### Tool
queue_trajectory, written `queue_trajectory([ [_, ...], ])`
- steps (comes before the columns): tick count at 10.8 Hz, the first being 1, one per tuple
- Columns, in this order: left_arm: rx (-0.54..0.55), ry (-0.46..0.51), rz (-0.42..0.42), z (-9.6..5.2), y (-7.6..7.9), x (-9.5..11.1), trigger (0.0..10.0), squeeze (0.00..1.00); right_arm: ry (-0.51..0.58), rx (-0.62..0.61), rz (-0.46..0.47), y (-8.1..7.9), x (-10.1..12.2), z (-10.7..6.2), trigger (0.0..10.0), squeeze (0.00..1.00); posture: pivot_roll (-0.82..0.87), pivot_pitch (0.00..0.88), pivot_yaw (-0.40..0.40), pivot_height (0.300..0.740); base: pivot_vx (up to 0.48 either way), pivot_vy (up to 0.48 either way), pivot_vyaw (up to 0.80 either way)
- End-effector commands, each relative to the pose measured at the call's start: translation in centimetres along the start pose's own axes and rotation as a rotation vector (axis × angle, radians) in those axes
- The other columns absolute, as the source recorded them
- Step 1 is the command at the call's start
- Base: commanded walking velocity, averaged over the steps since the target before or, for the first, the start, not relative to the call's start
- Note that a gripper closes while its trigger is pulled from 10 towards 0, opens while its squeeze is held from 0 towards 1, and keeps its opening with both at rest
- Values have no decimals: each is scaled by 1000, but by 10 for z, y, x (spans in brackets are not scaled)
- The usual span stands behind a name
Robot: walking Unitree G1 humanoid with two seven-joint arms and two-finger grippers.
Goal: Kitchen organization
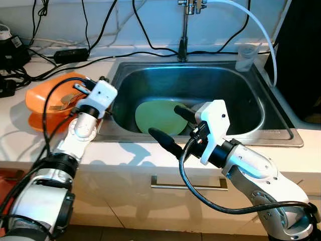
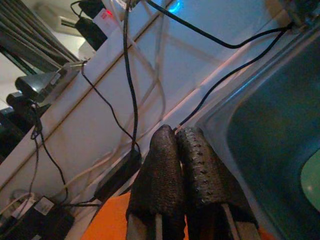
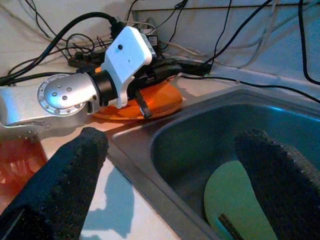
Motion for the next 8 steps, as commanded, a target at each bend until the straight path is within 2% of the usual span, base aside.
queue_trajectory([
  [1,2,-23,0,-2,0,-5,0,0,0,4,0,0,2,0,10000,0,-151,0,102,740,0,0,0],
  [5,13,-12,6,-1,-3,-4,0,0,0,6,-1,0,1,1,10000,0,-148,0,99,740,0,0,0],
  [8,79,112,-1,2,-21,21,0,0,0,6,-1,2,1,1,10000,0,-142,0,98,740,0,0,0],
])
Point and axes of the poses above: a point about 5 cm out from each wrist's last joint towards the gripper, its own z axis pointing out of the wrist towards the gripper, its own x axis along the axis of the wrist's last joint, y = z × x, the point moved 3 cm from there along z, pointing out of the wrist towards the gripper, and after that the axes turned 7 degrees about z, right-handed, at the moved point
